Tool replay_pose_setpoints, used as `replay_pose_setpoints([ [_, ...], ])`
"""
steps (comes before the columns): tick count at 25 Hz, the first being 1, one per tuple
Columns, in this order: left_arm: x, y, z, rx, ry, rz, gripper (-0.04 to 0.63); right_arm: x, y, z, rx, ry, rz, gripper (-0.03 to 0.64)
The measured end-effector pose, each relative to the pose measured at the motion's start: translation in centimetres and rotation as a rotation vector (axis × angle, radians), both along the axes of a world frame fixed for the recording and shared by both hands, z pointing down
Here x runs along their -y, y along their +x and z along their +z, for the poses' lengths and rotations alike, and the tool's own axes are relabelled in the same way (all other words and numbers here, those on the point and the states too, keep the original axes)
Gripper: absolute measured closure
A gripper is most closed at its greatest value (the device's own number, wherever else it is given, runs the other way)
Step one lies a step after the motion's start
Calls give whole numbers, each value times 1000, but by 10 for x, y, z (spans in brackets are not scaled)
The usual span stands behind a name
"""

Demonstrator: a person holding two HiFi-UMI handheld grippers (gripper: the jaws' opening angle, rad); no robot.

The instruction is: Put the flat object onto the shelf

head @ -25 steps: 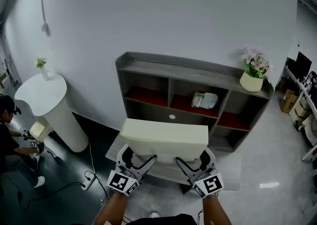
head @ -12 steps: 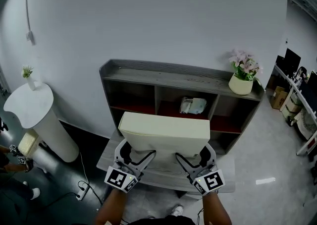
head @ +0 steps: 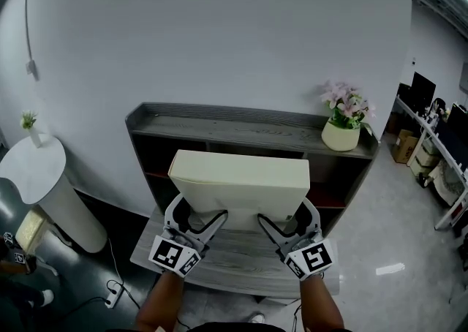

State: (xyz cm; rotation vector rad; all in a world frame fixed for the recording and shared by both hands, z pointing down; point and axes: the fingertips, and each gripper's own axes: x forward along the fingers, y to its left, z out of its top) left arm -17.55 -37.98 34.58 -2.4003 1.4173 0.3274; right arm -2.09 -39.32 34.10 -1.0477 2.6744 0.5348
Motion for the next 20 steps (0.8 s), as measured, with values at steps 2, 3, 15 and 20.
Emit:
replay_pose_setpoints([
  [2,14,6,-14,6,2,9,178,12,6,-13,-2,0,8,212],
  [3,20,9,-22,11,3,18,178,18,9,-21,0,0,13,212],
  [15,80,32,-134,51,86,30,178,76,30,-127,-5,91,24,212],
  [20,106,38,-169,44,112,32,178,102,36,-160,16,100,20,212],
])
